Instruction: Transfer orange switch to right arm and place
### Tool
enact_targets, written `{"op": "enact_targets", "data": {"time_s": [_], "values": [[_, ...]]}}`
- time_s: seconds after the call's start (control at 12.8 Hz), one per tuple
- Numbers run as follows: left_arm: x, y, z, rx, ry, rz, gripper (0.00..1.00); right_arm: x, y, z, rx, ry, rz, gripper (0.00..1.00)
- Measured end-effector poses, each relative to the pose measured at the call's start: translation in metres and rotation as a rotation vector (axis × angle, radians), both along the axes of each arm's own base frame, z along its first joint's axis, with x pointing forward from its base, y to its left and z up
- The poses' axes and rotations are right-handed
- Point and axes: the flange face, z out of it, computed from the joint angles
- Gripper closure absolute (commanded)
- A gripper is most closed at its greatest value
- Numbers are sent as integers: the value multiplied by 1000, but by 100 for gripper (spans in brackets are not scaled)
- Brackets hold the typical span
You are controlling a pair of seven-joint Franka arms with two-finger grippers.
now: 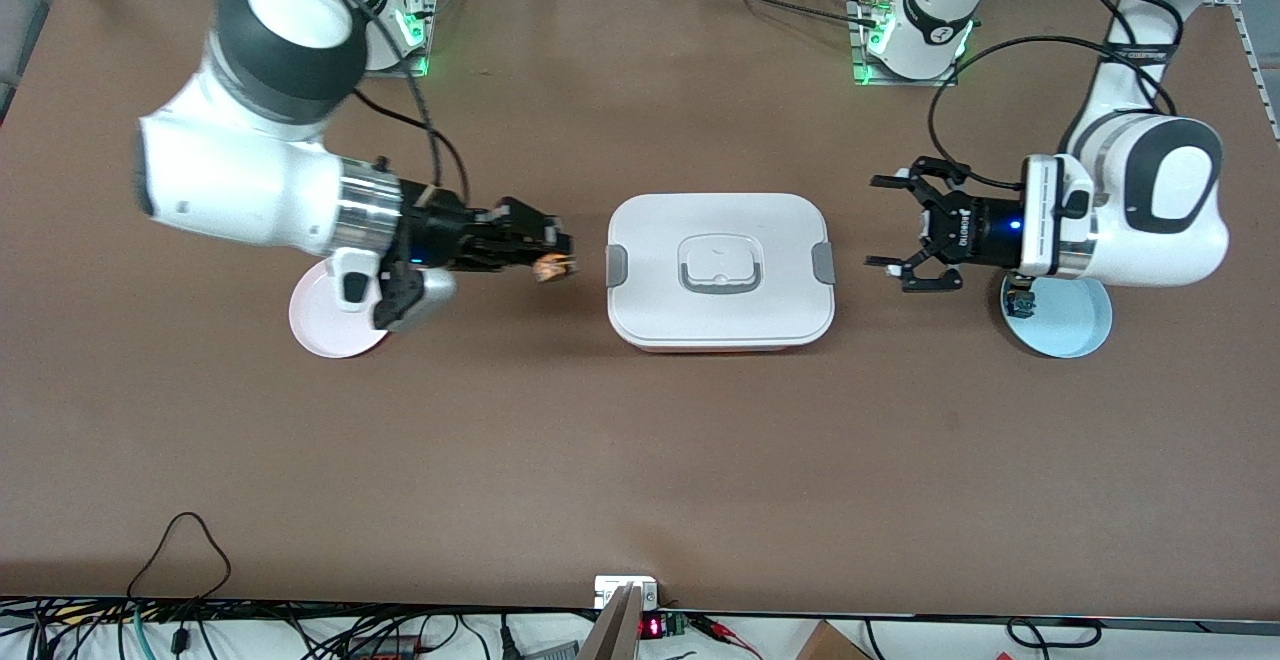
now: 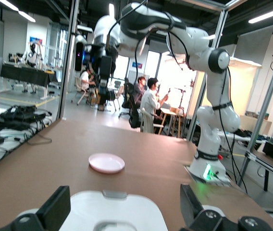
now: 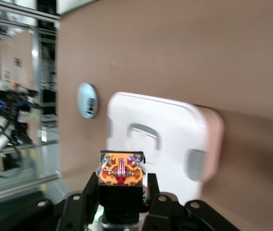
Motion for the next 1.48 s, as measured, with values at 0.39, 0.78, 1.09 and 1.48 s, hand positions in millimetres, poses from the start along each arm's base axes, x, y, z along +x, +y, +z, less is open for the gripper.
{"op": "enact_targets", "data": {"time_s": [0.39,0.78,1.09,1.48], "values": [[-15,88,-13,244,17,-61,0,-12,-75,13,-462,-69,113,100],[-29,149,-16,555,107,-143,0,-52,-136,2,-647,-78,80,100],[-12,178,19,797,176,-89,0,-83,-172,-72,-669,-119,10,100],[0,206,36,1106,350,92,0,-103,-208,-180,-690,-113,-56,100]]}}
